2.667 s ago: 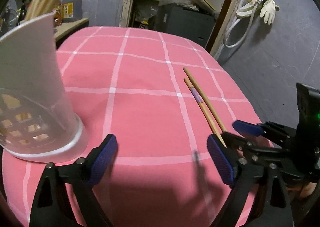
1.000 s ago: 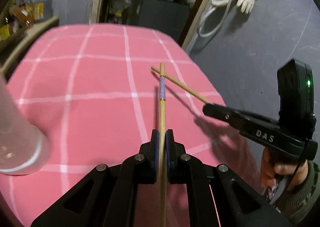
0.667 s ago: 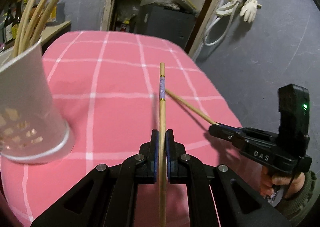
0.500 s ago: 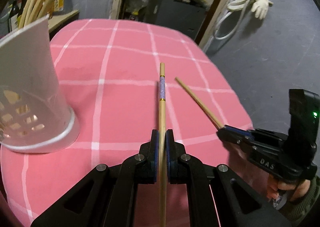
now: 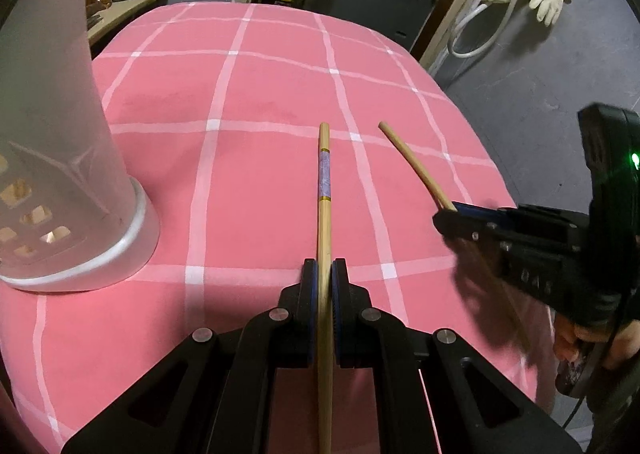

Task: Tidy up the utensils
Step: 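Close the right tool on one chopstick while the left tool grasps the other, then lift both held chopsticks and lower them into the white holder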

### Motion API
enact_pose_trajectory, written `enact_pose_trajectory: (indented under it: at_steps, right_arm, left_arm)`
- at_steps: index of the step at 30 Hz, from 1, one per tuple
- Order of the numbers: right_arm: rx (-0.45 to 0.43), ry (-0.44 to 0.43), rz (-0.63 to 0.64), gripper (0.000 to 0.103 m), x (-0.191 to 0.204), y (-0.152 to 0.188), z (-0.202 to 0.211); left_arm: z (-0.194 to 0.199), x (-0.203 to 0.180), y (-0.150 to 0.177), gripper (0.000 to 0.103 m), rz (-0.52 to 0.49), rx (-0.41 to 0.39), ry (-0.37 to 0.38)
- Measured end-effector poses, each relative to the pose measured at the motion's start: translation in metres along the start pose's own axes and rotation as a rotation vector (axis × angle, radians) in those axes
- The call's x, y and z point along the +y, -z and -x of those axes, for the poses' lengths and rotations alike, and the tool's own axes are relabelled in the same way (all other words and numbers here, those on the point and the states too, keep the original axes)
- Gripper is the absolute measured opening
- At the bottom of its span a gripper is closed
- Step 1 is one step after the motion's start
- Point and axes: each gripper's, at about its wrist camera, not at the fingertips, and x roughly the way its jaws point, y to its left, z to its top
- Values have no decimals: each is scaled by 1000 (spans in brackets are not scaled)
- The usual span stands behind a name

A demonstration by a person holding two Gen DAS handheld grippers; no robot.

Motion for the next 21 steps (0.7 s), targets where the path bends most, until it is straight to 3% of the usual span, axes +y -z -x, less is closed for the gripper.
enact_pose_trajectory:
  at_steps: [3,8,14,17,21]
  right_arm:
    - [-29,-28,-49,5,-2,3,5]
    - [-181,-129,-149,5,-2,17,32]
    - [-500,-172,-198,5,13,36,83]
    - [-661,-143,-202,5,27,44,101]
    - [-793,-137,-217,5,47,49,106]
  left_arm:
    - [5,0,1,5,-2,-13,30]
    - [28,-3,4,5,-25,-105,68]
    - [69,-4,11,5,-47,-312,70]
    - [88,-1,13,5,-44,-410,63]
    - [112,8,17,5,-48,-547,24]
